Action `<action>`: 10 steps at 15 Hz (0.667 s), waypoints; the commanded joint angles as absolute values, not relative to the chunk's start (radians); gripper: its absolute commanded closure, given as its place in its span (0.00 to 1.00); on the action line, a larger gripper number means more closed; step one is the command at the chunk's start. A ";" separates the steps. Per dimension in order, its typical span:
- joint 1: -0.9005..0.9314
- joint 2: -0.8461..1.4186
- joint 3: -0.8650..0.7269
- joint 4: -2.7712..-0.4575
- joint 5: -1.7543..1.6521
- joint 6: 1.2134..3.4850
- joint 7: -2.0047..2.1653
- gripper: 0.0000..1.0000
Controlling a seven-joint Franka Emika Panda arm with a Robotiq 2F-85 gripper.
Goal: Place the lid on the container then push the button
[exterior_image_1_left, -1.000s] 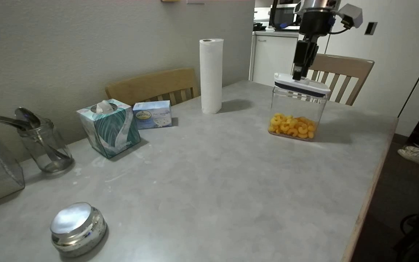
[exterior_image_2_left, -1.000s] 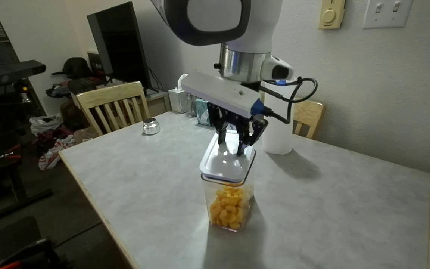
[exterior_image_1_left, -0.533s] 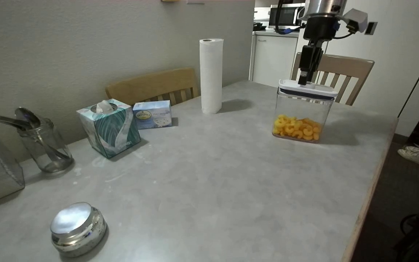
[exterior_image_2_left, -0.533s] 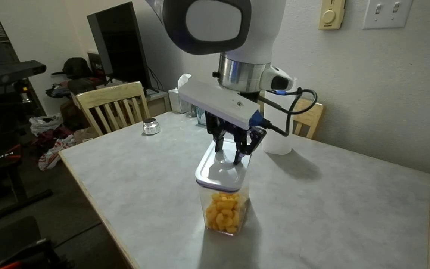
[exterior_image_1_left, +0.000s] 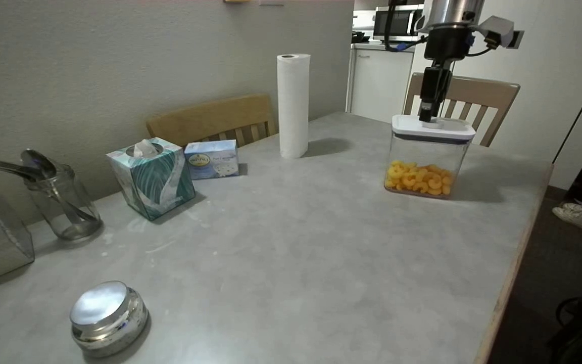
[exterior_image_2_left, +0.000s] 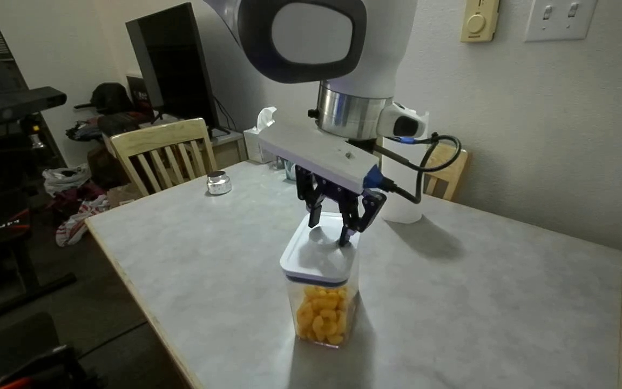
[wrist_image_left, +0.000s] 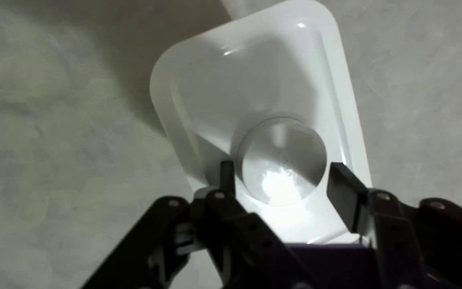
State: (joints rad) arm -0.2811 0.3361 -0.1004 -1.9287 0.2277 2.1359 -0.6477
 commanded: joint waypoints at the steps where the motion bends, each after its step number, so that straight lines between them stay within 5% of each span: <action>1: -0.291 0.353 -0.090 -1.916 0.219 2.125 -0.691 0.08; 2: -0.291 0.348 -0.090 -1.918 0.216 2.128 -0.695 0.00; 7: -0.289 0.324 -0.096 -1.929 0.198 2.129 -0.699 0.02; 9: -0.290 0.313 -0.097 -1.937 0.189 2.131 -0.701 0.15; 10: -0.291 0.306 -0.099 -1.943 0.186 2.133 -0.704 0.30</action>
